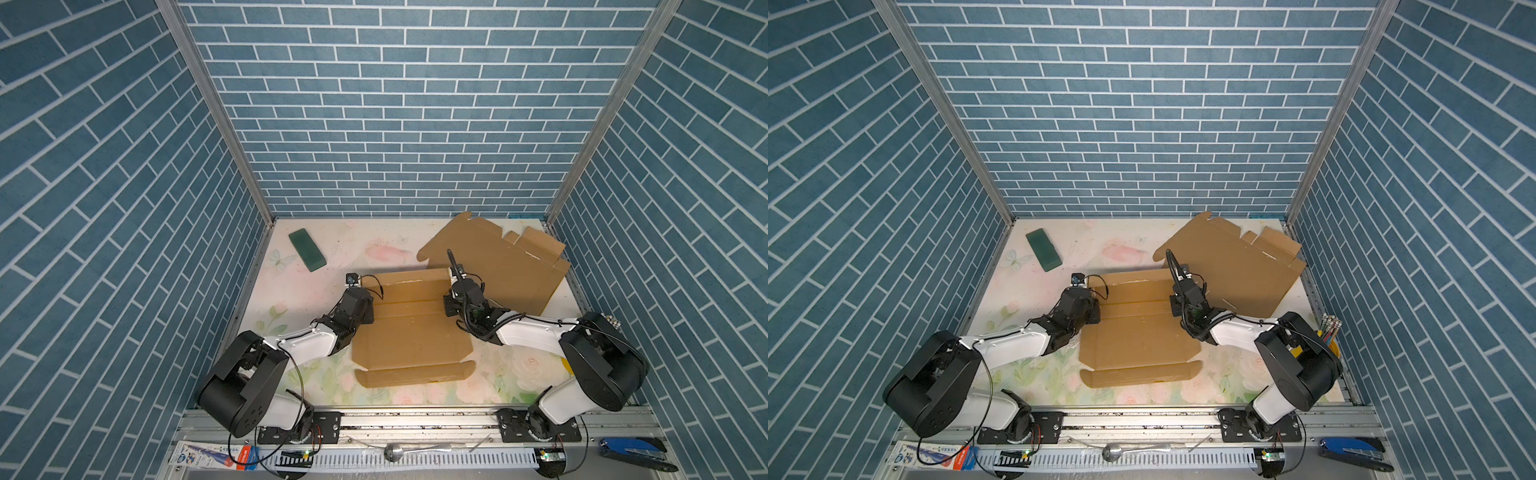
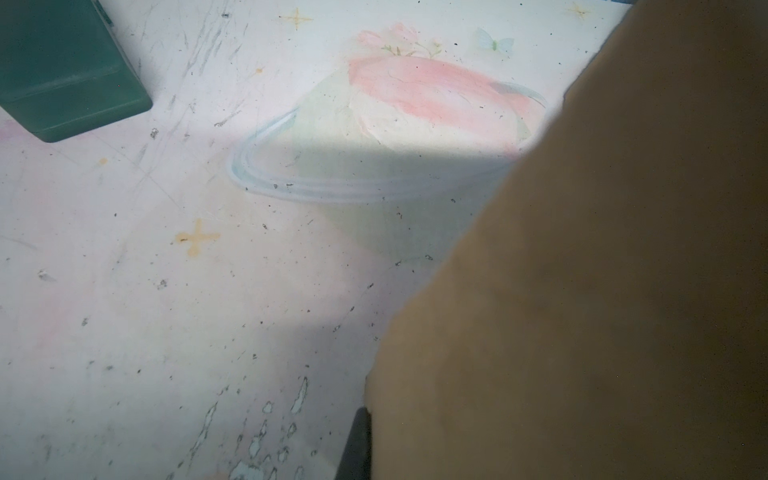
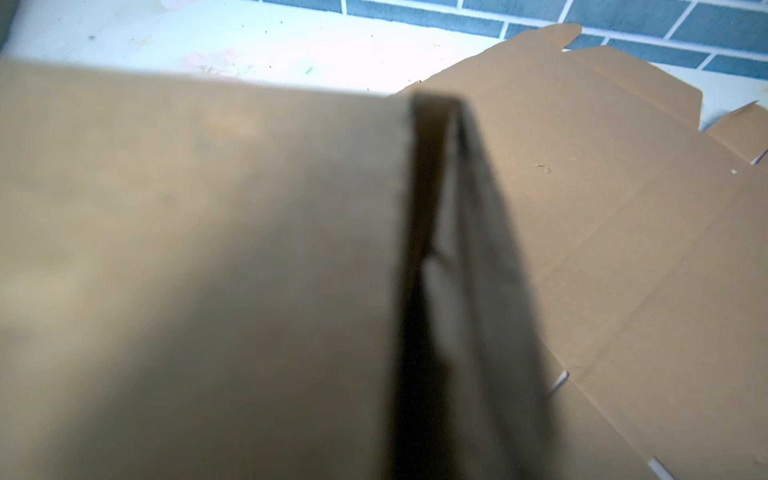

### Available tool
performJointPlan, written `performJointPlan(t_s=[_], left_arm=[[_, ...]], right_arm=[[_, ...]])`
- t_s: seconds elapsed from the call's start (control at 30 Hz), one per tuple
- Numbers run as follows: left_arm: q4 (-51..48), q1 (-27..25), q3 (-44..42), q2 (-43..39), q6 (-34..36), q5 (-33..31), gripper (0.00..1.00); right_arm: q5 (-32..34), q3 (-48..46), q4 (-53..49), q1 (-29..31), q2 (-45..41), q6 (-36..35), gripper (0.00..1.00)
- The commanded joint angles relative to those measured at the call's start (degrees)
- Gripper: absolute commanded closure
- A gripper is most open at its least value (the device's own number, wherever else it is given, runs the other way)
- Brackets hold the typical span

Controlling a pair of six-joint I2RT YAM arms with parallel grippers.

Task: Fold the paper box

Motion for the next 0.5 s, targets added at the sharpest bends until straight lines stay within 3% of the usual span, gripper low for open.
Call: performJointPlan(t_s=[0.0, 0.17, 0.37, 0.47], left_arm=[[-6.7, -0.4, 0.5, 0.5, 2.1, 0.0, 1.0], [-14.9, -0.4, 4.0, -2.1, 1.4, 0.2, 1.0], [-32.8, -0.2, 12.1, -6.4, 0.2, 1.9, 1.0], [-43.0, 0.0, 17.7, -6.7, -2.6, 5.8, 0.96]], right_arm=[[2.8, -0.5, -0.1, -0.1, 1.5, 0.1, 1.0], [0.8, 3.4, -9.9, -0.1, -2.3, 0.7, 1.0], [-7.2, 19.2, -39.8, -0.4, -3.8, -2.4, 1.0], [-12.1, 30.0, -56.4, -0.4, -1.0, -4.9, 1.0]])
